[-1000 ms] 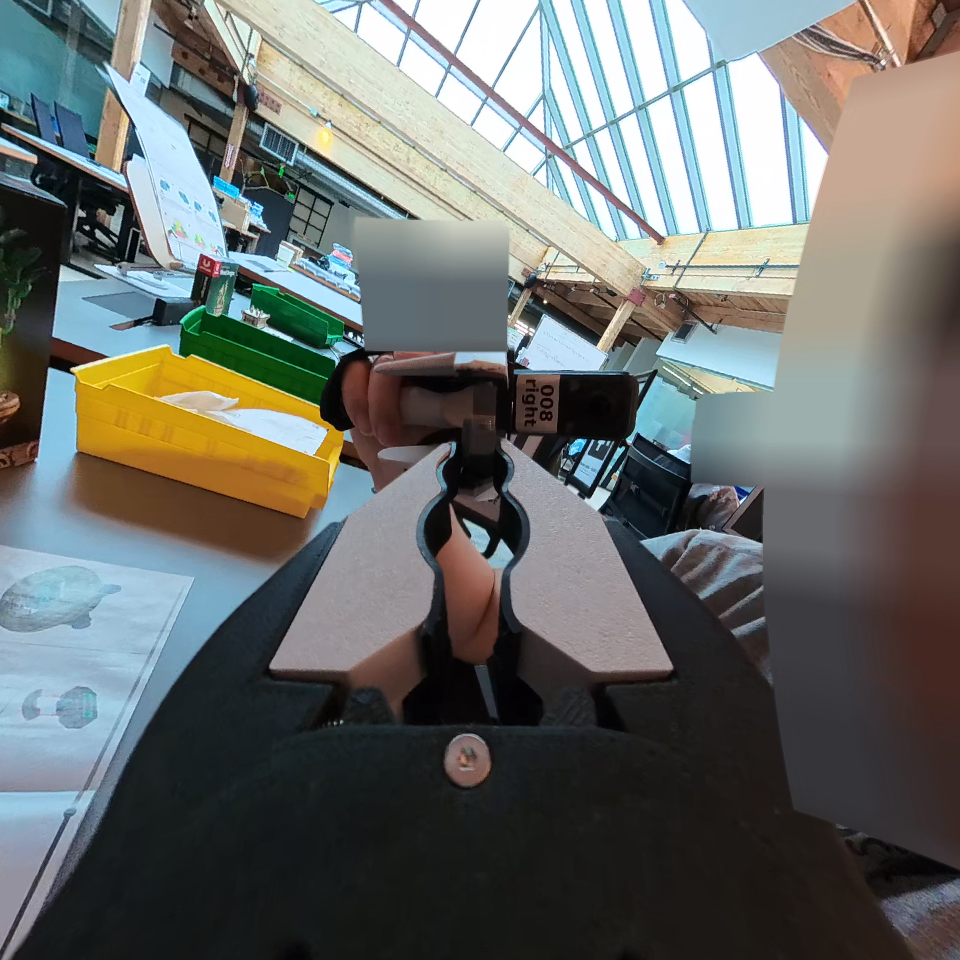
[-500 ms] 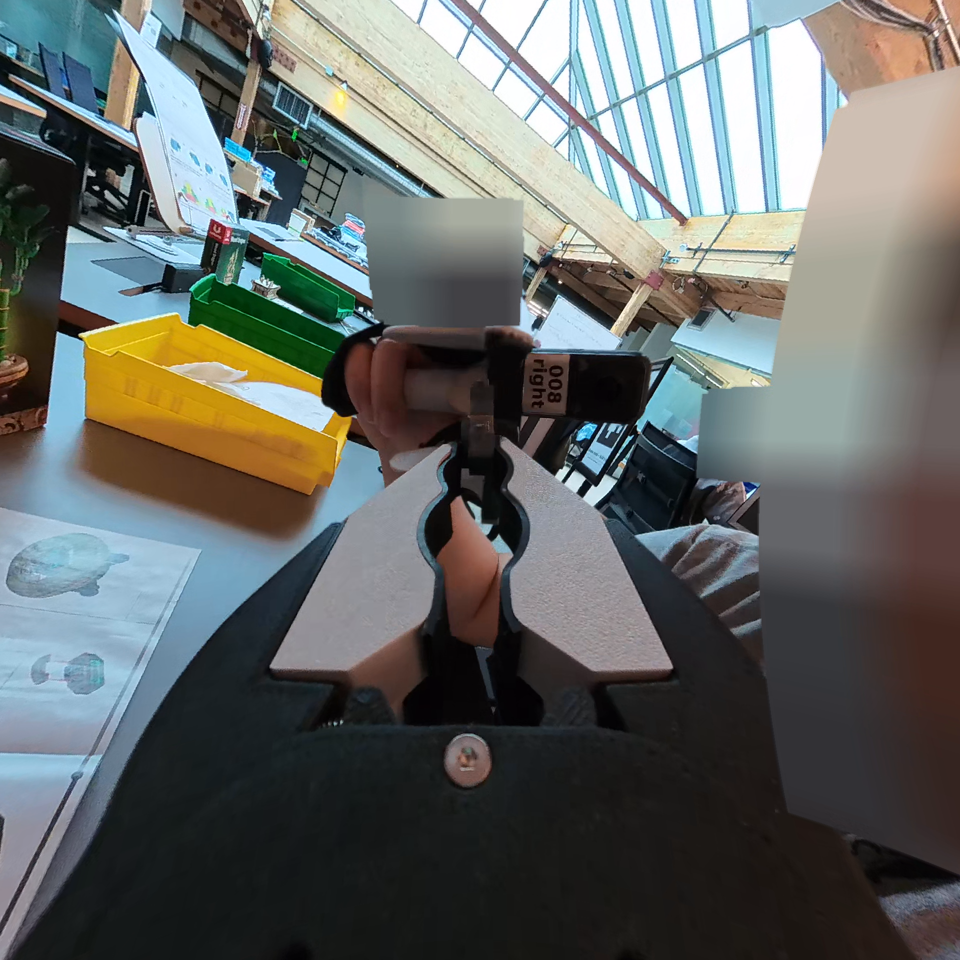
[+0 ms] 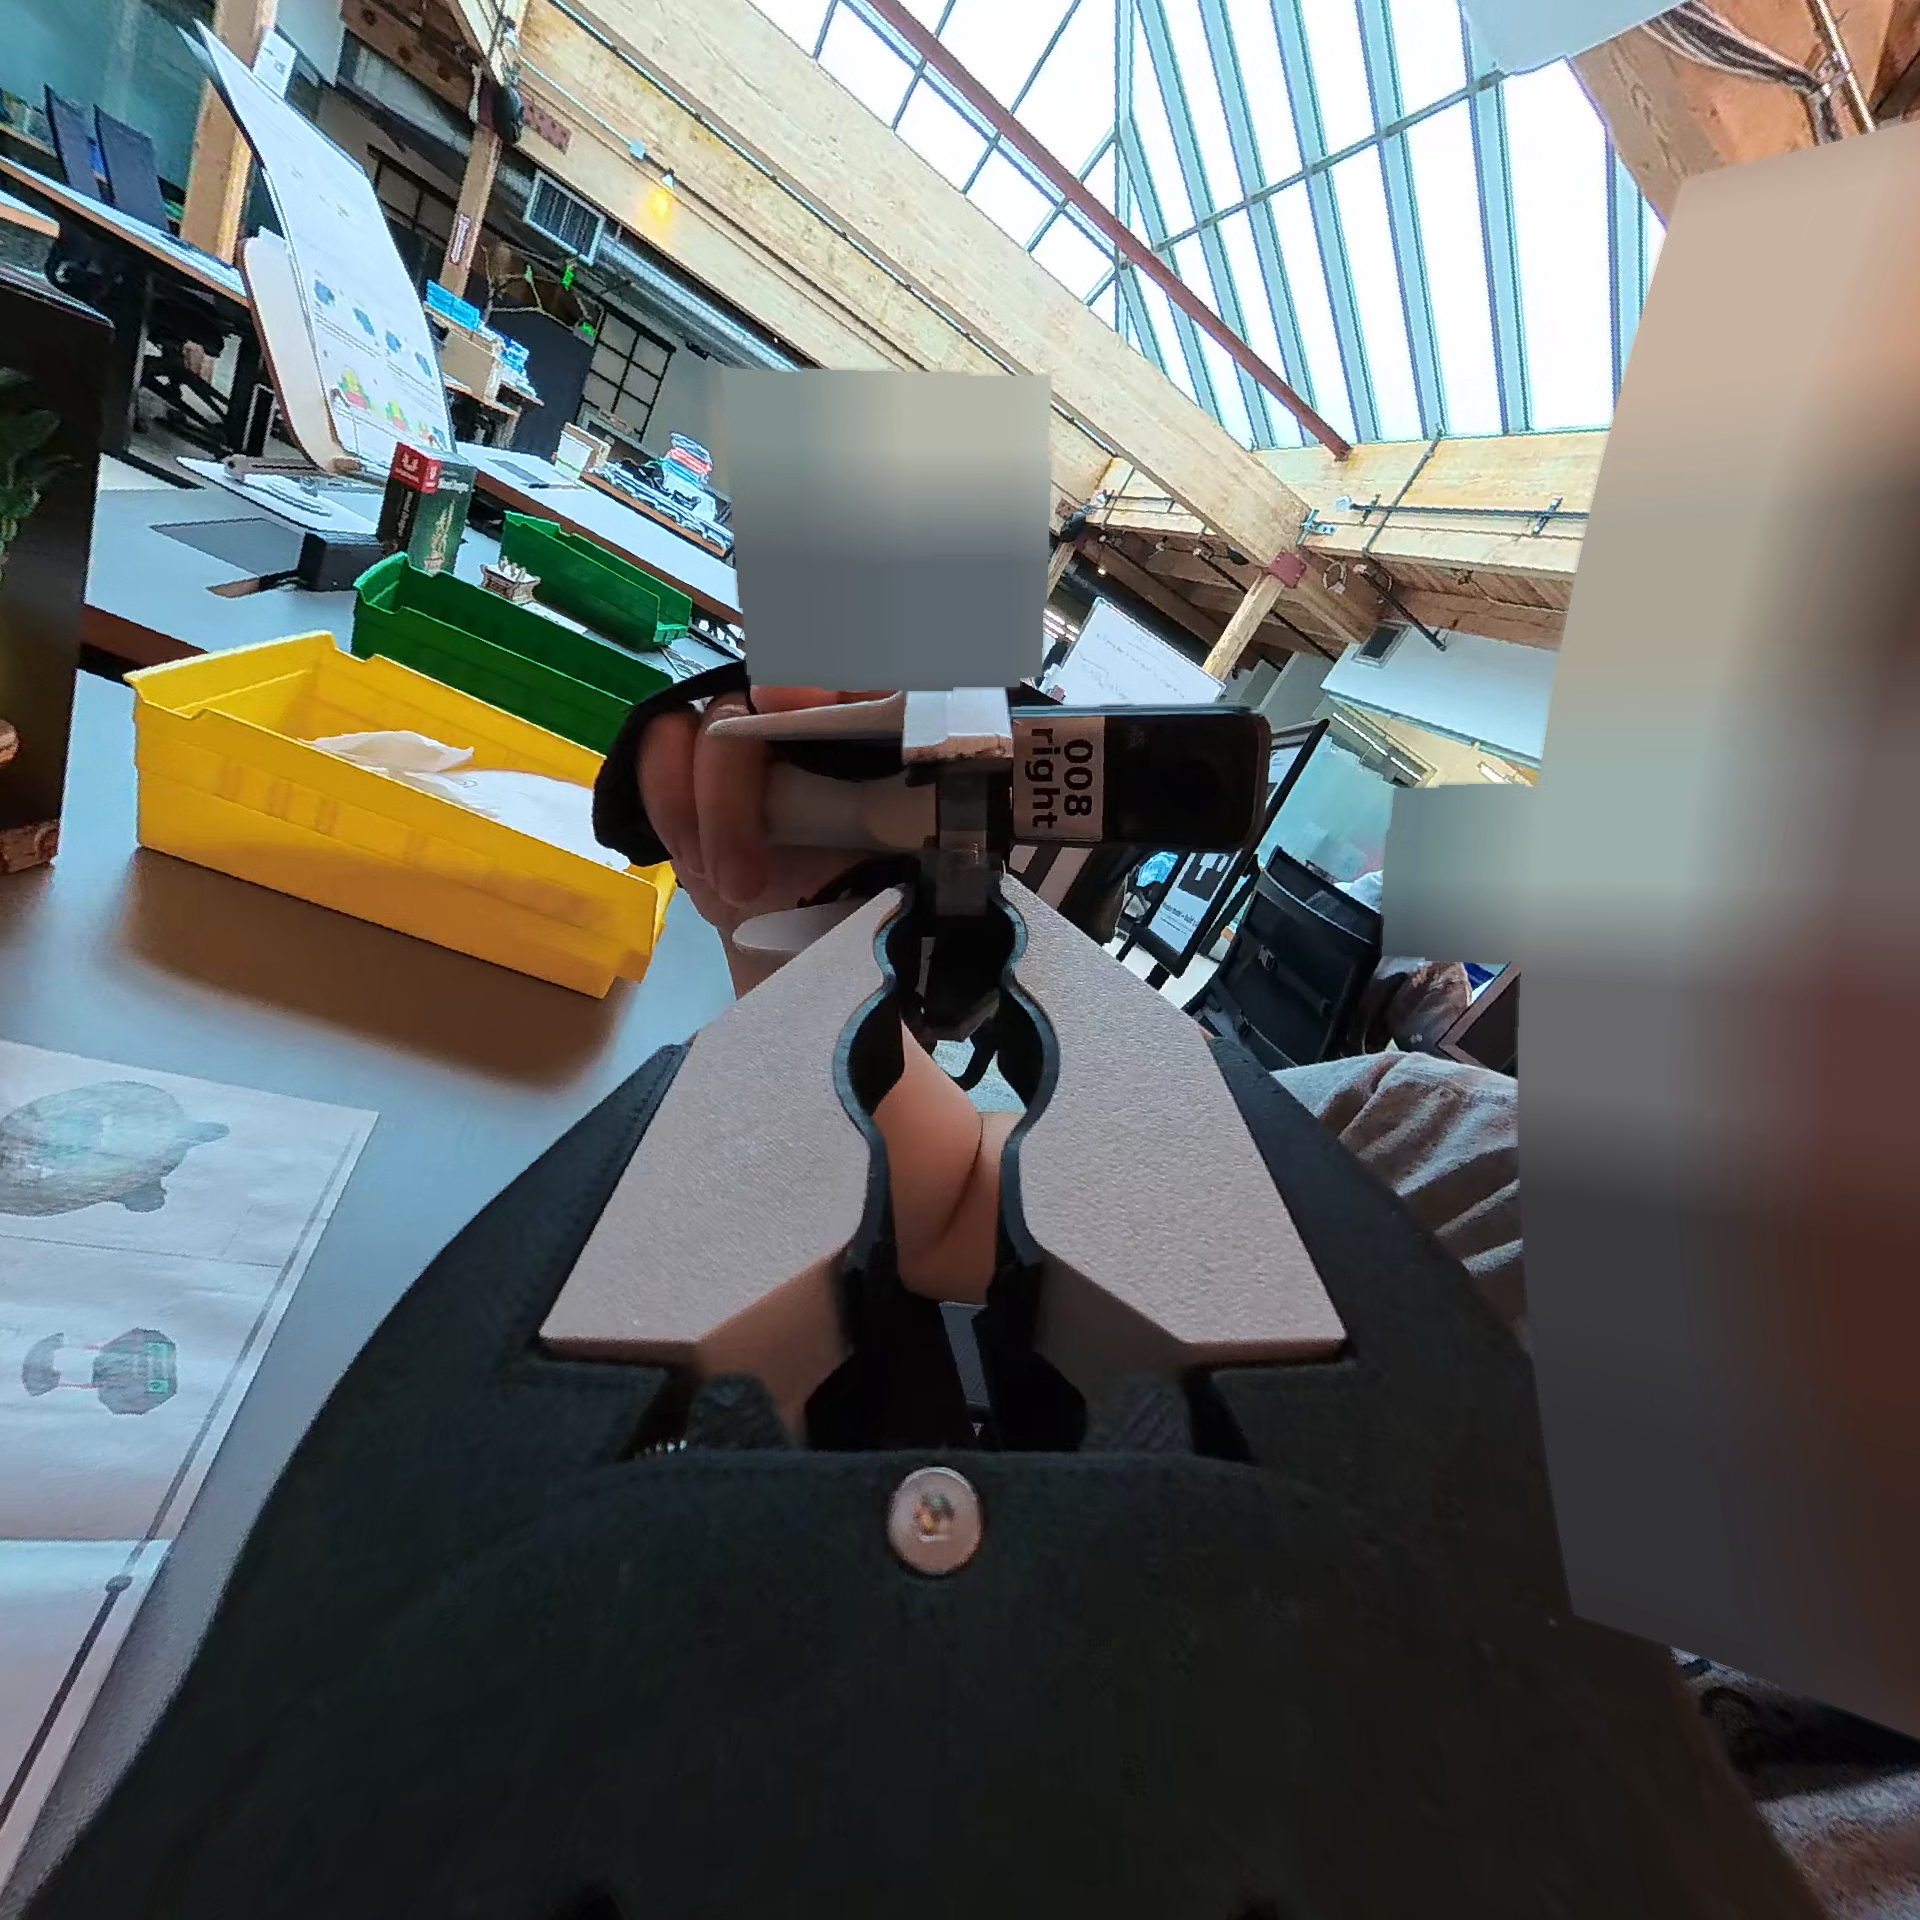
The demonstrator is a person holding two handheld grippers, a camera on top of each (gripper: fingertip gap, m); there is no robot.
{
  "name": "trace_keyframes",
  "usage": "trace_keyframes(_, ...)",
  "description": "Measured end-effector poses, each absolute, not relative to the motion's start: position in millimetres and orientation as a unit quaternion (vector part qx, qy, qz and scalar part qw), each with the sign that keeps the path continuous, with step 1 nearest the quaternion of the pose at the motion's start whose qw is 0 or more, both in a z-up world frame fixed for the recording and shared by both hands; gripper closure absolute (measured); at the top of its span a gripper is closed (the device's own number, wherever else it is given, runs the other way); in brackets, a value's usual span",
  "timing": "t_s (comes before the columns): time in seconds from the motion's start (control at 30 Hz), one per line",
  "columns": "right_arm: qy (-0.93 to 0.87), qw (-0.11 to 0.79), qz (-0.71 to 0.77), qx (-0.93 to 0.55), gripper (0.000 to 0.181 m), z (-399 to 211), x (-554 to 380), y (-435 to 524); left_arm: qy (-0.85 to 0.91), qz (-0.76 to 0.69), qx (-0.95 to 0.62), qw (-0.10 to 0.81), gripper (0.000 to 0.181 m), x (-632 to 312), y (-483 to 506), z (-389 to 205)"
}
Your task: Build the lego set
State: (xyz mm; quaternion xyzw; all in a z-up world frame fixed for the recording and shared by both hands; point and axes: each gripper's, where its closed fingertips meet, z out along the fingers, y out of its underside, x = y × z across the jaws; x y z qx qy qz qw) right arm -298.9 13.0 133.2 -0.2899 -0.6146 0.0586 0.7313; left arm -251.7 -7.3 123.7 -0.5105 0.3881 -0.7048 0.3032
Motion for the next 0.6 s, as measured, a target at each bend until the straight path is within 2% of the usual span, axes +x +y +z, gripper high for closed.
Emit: trace_keyframes(0.6,-0.618,0.729,0.050,-0.291,0.149,129.7,-296.9,13.6,0.391,-0.697,-0.520,0.303,0.172,-250.4,-6.9,120.5)
